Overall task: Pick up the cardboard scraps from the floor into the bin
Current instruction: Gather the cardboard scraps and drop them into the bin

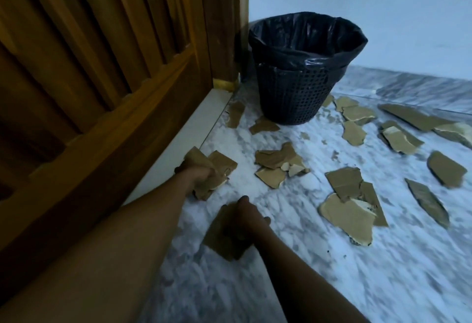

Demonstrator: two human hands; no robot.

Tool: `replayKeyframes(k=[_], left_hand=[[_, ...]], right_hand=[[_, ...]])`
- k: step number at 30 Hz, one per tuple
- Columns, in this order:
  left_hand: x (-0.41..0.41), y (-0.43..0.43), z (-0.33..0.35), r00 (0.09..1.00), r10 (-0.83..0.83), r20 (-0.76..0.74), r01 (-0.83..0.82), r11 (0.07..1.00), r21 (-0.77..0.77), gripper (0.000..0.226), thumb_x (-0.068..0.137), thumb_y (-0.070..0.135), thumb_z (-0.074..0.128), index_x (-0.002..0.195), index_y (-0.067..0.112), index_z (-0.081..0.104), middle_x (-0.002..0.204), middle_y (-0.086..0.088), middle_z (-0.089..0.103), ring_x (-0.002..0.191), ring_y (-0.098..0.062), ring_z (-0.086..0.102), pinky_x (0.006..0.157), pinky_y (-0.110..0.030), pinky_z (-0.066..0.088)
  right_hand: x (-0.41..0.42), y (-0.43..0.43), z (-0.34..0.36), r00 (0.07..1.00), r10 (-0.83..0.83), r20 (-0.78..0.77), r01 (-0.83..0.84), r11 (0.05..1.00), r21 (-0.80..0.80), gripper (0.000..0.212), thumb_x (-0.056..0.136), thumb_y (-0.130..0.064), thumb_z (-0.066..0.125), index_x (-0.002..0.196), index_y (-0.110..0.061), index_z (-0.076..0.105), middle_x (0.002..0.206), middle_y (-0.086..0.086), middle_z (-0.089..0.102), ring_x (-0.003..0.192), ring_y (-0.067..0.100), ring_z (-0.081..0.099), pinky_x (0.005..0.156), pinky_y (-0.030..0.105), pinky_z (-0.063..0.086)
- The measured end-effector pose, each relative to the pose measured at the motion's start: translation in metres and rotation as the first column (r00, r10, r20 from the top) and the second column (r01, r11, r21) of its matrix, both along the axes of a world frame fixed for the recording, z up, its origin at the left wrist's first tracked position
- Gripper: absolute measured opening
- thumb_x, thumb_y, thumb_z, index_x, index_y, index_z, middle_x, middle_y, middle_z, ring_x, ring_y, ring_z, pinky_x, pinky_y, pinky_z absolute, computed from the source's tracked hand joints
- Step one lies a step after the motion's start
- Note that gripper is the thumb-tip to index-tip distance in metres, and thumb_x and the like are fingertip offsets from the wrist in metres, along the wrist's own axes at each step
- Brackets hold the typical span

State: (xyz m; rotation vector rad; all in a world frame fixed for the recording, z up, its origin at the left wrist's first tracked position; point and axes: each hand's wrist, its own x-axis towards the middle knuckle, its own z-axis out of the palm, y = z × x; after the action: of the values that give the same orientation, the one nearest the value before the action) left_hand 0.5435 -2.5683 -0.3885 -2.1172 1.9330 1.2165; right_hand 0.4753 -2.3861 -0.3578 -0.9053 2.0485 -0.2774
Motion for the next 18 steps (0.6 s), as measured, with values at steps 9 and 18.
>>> replayKeyframes(k=[9,18], left_hand=[[-0.02,0.029,-0.003,0.879,-0.345,0.329,0.392,0.916,-0.089,0.116,0.061,0.063,0.079,0.153,0.021,0.022,0.156,-0.014,0.02,0.142,-0.041,0.019,0.112,-0.05,0.03],[-0.011,0.02,-0.001,0.904,-0.255,0.343,0.29,0.955,-0.054,0.139,0.047,0.06,0.089,0.152,0.009,0.014,0.153,-0.018,0.031,0.137,-0.04,0.035,0.111,-0.051,0.034]], right_hand=[[-0.103,-0.021,0.0,0.946,0.206,-0.251,-0.189,0.978,0.091,0.079,0.09,-0.052,0.06,0.148,-0.005,0.033,0.158,0.013,0.023,0.144,0.04,0.024,0.111,0.06,0.031],[-0.054,-0.021,-0.005,0.899,0.43,-0.087,-0.405,0.889,0.213,0.045,0.094,-0.028,0.06,0.133,-0.007,0.055,0.138,0.015,0.055,0.125,0.038,0.053,0.101,0.048,0.043]])
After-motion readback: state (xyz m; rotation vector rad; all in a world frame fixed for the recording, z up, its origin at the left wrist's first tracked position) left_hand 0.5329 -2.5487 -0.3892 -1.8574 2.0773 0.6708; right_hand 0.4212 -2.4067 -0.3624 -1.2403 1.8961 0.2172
